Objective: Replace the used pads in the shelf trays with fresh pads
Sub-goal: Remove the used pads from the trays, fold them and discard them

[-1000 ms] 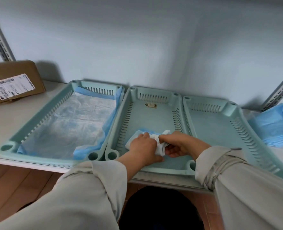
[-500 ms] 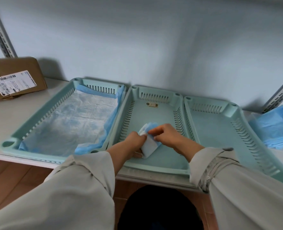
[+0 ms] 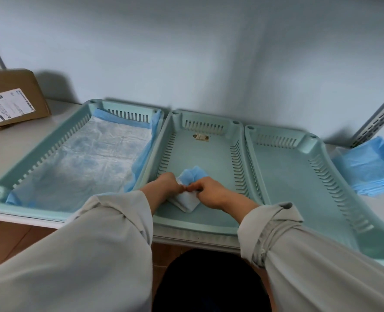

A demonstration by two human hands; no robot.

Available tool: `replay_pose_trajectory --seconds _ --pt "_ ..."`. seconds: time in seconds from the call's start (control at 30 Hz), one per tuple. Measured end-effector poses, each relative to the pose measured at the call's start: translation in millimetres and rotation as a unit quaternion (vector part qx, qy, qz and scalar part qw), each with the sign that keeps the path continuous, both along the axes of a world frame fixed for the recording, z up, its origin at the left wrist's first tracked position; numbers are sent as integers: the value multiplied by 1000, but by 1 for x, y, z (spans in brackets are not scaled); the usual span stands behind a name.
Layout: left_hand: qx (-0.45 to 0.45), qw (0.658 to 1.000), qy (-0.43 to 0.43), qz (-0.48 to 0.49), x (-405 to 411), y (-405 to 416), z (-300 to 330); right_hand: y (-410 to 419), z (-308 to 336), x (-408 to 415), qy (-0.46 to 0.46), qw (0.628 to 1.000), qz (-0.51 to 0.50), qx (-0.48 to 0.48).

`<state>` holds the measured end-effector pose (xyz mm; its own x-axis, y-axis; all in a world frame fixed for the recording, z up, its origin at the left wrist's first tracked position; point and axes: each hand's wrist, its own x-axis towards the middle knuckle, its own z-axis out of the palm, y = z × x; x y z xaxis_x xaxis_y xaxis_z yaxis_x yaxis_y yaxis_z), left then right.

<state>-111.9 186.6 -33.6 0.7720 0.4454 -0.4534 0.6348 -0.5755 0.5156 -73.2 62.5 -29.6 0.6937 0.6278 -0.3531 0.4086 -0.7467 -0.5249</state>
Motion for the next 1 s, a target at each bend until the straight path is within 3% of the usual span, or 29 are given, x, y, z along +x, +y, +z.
replay_pose_trajectory --seconds 0.13,0.27,0.47,0.63,0.77,1.0 --pt "-24 1000 -9 18 -2 0 0 -2 0 -9 7 1000 -6 11" --pt "-31 997 -73 20 -6 -10 4 3 5 -15 -29 999 -21 -16" --pt "-215 955 -184 84 -22 -12 33 -16 32 -15 -46 991 -106 66" --pt "-138 965 -219 -50 -37 -2 80 -38 62 -13 -69 956 -209 192" --pt "-93 958 -229 -144 -53 -6 109 -50 89 -22 14 969 -113 217" --pt "-59 945 -225 -228 -69 -18 122 -64 111 -37 127 984 -5 126"
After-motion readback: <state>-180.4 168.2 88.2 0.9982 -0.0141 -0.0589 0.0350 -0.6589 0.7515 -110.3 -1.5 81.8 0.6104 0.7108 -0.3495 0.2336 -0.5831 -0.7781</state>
